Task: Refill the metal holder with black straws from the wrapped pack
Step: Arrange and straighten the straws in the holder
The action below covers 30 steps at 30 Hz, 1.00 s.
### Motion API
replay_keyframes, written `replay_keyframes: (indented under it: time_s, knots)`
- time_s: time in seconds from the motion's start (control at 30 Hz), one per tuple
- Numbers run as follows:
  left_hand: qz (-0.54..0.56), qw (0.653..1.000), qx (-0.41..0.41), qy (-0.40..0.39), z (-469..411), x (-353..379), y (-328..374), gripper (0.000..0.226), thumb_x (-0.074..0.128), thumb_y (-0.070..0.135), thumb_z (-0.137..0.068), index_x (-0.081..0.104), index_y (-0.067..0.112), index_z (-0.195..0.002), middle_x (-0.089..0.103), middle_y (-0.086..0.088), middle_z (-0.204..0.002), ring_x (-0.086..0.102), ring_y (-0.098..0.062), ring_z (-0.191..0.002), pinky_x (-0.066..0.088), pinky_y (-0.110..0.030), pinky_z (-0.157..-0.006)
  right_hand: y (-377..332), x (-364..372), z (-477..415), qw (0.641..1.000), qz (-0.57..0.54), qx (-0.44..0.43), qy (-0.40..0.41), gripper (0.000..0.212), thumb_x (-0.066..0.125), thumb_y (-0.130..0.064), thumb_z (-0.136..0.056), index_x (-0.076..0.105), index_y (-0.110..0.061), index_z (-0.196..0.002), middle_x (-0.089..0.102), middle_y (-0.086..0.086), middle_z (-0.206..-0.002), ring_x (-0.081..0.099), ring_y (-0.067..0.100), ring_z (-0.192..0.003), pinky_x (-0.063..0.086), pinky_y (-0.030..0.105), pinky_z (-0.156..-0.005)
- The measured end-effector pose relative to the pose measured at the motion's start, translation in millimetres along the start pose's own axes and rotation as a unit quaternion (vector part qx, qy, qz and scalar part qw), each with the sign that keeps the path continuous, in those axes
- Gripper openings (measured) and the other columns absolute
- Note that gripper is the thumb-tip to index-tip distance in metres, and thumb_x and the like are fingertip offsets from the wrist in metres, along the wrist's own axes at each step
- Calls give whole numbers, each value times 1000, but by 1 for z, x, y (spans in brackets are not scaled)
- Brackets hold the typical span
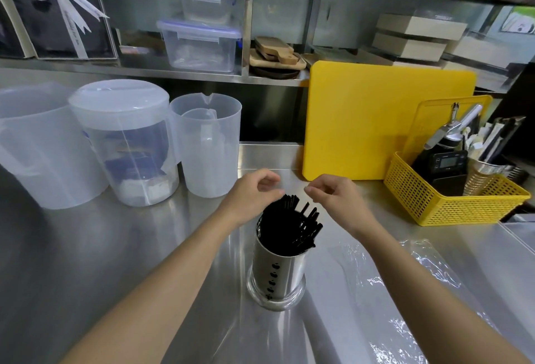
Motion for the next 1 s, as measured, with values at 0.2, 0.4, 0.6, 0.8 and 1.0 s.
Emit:
replay_keyframes:
  time_s: [0.2, 0.4, 0.6, 0.8, 1.0]
  knots:
    - [-58, 995, -18, -84, -1, 16, -13, 47, 69, 20, -79, 53, 20, -122, 58, -3, -122, 54, -16, -112, 42, -26, -95, 10, 25, -12, 994, 3, 17, -104, 20, 69, -22, -80, 64, -16, -98, 64, 1, -95, 56, 10, -86, 42, 21, -72]
    - [-43, 997, -13, -58, -1, 13, -19, 31, 67, 15, -79, 60, 22, -109, 60, 6, -100, 57, -13, -102, 47, -29, -91, 16, 45, -16, 985, -22, 39, -165, 20, 70, -13, -78, 64, -18, -96, 64, 1, -87, 61, 15, -80, 46, 20, -67]
    - [-22, 999, -16, -31, -1, 13, -22, 26, 67, 13, -80, 61, 18, -105, 60, 5, -97, 57, -14, -101, 47, -31, -92, 17, 44, -22, 986, -29, 42, -159, 12, 69, -8, -77, 64, -19, -79, 65, 13, -83, 61, 21, -74, 48, 29, -66]
    - [1, 999, -17, -37, 1, 15, -25, 17, 70, 14, -78, 66, 15, -95, 63, 1, -88, 61, -16, -88, 50, -36, -87, 18, 43, -23, 986, -42, 38, -155, 11, 72, -10, -76, 63, -16, -75, 61, 4, -73, 59, 15, -67, 46, 23, -60]
    - [-4, 999, -15, -44, 3, 19, -24, 10, 70, 18, -78, 63, 20, -86, 61, 2, -80, 59, -15, -81, 49, -30, -77, 21, 46, -19, 984, -60, 40, -164, 12, 68, -7, -78, 67, -15, -86, 66, 5, -86, 62, 17, -80, 49, 24, -70]
Point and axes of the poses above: each hand's wrist, its own z-axis away from the middle knuckle, its own x-axis out of the palm, y = z × x, the point moved 7 cm from there along -z, towards the middle knuckle
